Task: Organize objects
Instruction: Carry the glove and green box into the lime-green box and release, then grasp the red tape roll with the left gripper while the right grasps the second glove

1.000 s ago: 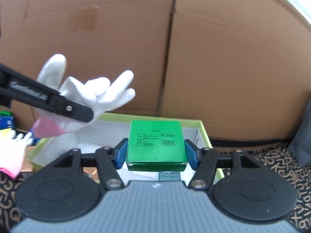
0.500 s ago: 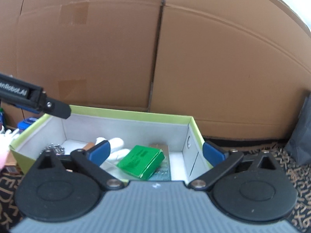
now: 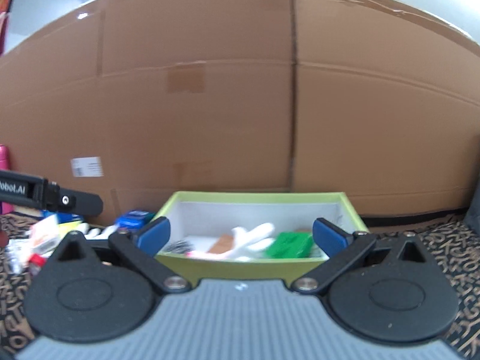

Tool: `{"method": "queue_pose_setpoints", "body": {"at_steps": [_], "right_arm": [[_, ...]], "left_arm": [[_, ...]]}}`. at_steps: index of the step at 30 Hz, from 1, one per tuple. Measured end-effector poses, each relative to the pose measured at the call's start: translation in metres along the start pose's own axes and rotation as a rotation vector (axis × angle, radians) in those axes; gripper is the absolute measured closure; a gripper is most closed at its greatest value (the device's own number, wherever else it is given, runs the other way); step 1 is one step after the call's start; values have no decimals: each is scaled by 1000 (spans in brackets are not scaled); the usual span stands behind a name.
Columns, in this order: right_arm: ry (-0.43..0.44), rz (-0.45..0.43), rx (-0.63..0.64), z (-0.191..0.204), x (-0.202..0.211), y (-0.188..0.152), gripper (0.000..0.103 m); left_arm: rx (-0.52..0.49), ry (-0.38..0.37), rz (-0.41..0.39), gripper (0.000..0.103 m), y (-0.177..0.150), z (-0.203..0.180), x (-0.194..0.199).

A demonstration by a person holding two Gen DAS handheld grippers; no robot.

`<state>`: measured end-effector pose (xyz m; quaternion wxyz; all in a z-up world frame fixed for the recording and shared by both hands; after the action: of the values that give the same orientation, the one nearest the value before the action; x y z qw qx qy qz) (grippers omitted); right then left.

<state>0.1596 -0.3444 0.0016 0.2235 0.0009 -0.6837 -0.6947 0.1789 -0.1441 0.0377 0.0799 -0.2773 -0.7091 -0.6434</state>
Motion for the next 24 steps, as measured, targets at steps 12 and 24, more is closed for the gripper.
{"method": "queue_pose_setpoints", "body": {"at_steps": [12, 24], "right_arm": [[213, 117, -64, 103, -7, -58, 0], [274, 251, 15, 172, -86, -71, 18]], "left_arm": [[147, 142, 61, 5, -73, 101, 57], [195, 228, 69, 7, -97, 165, 68]]}}
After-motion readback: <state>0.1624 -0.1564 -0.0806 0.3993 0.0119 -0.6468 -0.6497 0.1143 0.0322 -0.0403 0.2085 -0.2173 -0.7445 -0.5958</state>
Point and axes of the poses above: each gripper's, at about its wrist camera, not at the fingertips, and x roughly against the way its jaws point, z to its left, y to its top, the point moved 4 cm from there along -x, roughly the way its jaws point, and after that the axes turned 8 degrees about y, right-handed, at the moved point
